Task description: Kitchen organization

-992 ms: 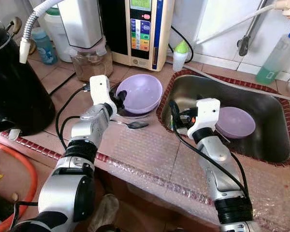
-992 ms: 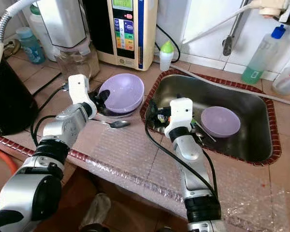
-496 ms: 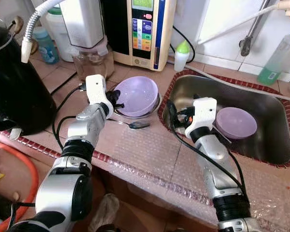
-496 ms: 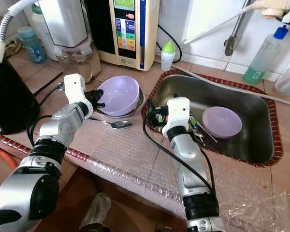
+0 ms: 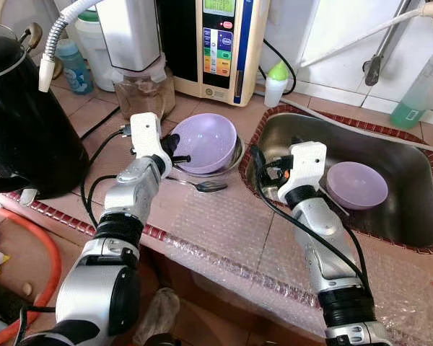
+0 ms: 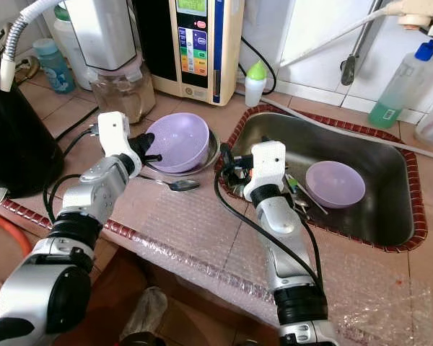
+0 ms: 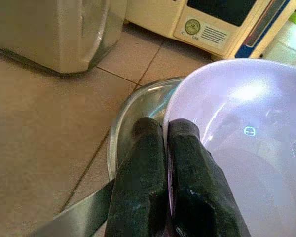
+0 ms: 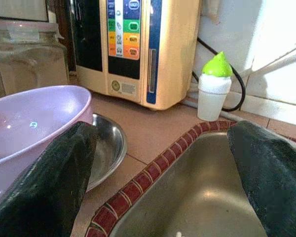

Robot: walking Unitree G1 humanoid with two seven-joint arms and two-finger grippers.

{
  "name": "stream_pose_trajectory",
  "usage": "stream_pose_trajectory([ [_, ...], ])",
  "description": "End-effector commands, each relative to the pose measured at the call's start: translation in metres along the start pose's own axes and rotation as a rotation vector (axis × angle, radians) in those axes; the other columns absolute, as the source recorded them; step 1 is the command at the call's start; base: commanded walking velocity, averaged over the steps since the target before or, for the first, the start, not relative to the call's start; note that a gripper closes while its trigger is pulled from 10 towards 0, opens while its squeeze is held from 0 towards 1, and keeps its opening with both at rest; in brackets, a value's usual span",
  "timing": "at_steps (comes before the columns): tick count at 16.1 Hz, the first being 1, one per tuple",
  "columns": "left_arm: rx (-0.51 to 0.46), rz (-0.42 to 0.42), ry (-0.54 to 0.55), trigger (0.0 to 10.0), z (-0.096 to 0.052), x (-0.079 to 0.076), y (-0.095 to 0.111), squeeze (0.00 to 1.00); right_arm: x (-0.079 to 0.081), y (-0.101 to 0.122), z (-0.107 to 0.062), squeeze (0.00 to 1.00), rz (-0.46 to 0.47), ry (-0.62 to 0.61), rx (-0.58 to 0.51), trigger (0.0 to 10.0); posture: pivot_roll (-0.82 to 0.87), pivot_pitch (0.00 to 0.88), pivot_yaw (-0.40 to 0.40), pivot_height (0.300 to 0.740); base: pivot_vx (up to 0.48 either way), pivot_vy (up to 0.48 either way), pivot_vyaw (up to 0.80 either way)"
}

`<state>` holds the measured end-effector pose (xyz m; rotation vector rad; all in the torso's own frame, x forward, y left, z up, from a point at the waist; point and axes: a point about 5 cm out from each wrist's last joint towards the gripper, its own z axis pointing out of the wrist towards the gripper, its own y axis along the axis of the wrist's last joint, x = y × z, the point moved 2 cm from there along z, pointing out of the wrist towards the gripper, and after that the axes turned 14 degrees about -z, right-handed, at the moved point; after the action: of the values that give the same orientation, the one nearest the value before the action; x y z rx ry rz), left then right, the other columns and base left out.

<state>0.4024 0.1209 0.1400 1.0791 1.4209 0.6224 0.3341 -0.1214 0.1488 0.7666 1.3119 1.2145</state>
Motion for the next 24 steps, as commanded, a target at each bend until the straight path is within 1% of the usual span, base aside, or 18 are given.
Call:
stream_pose_trajectory([
  [1, -0.019, 0.030, -0.004, 0.0, -0.002, 0.000, 0.001, 0.00, -0.002, 0.000, 0.002, 0.00, -0.001, -0.011, 0.002, 10.0, 0.01, 0.000, 0.026, 0.740, 0.000, 0.000, 0.00],
  [2, -0.092, 0.079, -0.031, 0.0, -0.005, -0.009, 0.007, 0.00, -0.004, 0.004, 0.003, 0.00, 0.013, -0.013, -0.007, 10.0, 0.04, 0.005, 0.026, 0.740, 0.000, 0.000, 0.00],
  [3, -0.152, 0.124, -0.046, 0.0, -0.007, -0.016, 0.012, 0.00, -0.002, 0.003, 0.003, 0.00, 0.026, 0.008, -0.006, 10.0, 0.04, 0.007, 0.029, 0.740, 0.000, 0.000, 0.00],
  [4, -0.185, 0.159, -0.051, 0.0, -0.009, -0.020, 0.013, 0.00, -0.001, -0.001, 0.004, 0.00, 0.056, 0.006, 0.008, 10.0, 0.04, 0.004, 0.027, 0.740, 0.000, 0.000, 0.00],
  [5, -0.224, 0.180, -0.053, 0.0, -0.011, -0.023, 0.014, 0.00, -0.001, 0.002, 0.007, 0.00, 0.118, -0.003, 0.004, 10.0, 0.04, 0.004, 0.028, 0.740, 0.000, 0.000, 0.00],
  [7, -0.268, 0.217, -0.103, 0.0, -0.013, -0.038, 0.013, 0.00, 0.002, 0.023, 0.012, 0.00, 0.230, 0.014, -0.064, 10.0, 0.03, 0.000, 0.034, 0.740, 0.000, 0.000, 0.00],
  [10, -0.295, 0.252, -0.132, 0.0, -0.013, -0.049, 0.012, 0.00, 0.004, 0.039, 0.014, 0.00, 0.239, 0.050, -0.123, 10.0, 0.02, 0.000, 0.036, 0.740, 0.000, 0.000, 0.00],
  [12, -0.299, 0.263, -0.155, 0.0, -0.013, -0.059, 0.010, 0.00, 0.005, 0.031, 0.014, 0.00, 0.242, 0.039, -0.081, 10.0, 0.03, 0.000, 0.027, 0.740, 0.000, 0.000, 0.00],
  [13, -0.311, 0.253, -0.172, 0.0, -0.014, -0.064, 0.011, 0.00, 0.007, 0.025, 0.014, 0.00, 0.228, 0.043, -0.046, 10.0, 0.04, 0.000, 0.024, 0.740, 0.000, 0.000, 0.00],
  [14, -0.311, 0.253, -0.172, 0.0, -0.014, -0.064, 0.011, 0.00, 0.007, 0.025, 0.014, 0.00, 0.228, 0.043, -0.046, 10.0, 0.04, 0.000, 0.024, 0.740, 0.000, 0.000, 0.00],
  [15, -0.327, 0.244, -0.213, 0.0, -0.016, -0.071, 0.012, 0.00, 0.006, 0.016, 0.019, 0.00, 0.260, 0.007, 0.012, 8.5, 0.04, 0.000, 0.021, 0.740, 0.000, 0.000, 0.00],
  [16, -0.349, 0.264, -0.240, 0.0, -0.021, -0.077, 0.012, 0.00, 0.002, 0.010, 0.027, 0.00, 0.339, -0.061, 0.084, 0.0, 0.04, 0.000, 0.018, 0.740, 0.000, 0.000, 0.00],
  [18, -0.359, 0.275, -0.255, 0.0, -0.025, -0.080, 0.011, 0.00, 0.000, 0.012, 0.036, 0.00, 0.390, -0.096, 0.104, 0.0, 0.05, 0.004, 0.014, 0.740, 0.000, 0.000, 0.00],
  [19, -0.360, 0.280, -0.255, 0.0, -0.025, -0.080, 0.010, 0.00, -0.002, 0.014, 0.040, 0.00, 0.389, -0.103, 0.098, 0.0, 0.05, 0.006, 0.012, 0.740, 0.000, 0.000, 0.00],
  [20, -0.361, 0.294, -0.258, 0.0, -0.027, -0.079, 0.007, 0.00, -0.005, 0.020, 0.049, 0.00, 0.396, -0.114, 0.097, 0.0, 0.05, 0.005, 0.010, 0.740, 0.000, 0.000, 0.00],
  [21, -0.362, 0.299, -0.260, 0.0, -0.027, -0.080, 0.007, 0.00, -0.005, 0.020, 0.051, 0.00, 0.398, -0.116, 0.099, 0.0, 0.05, 0.005, 0.010, 0.740, 0.000, 0.000, 0.00],
  [23, -0.370, 0.320, -0.273, 0.0, -0.030, -0.082, 0.006, 0.00, -0.007, 0.020, 0.058, 0.00, 0.442, -0.136, 0.144, 0.0, 0.06, 0.006, 0.007, 0.740, 0.000, 0.000, 0.00],
  [24, -0.370, 0.328, -0.270, 0.0, -0.031, -0.080, 0.004, 0.00, -0.004, 0.017, 0.059, 0.00, 0.471, -0.124, 0.190, 0.0, 0.06, 0.006, 0.007, 0.740, 0.000, 0.000, 0.00],
])
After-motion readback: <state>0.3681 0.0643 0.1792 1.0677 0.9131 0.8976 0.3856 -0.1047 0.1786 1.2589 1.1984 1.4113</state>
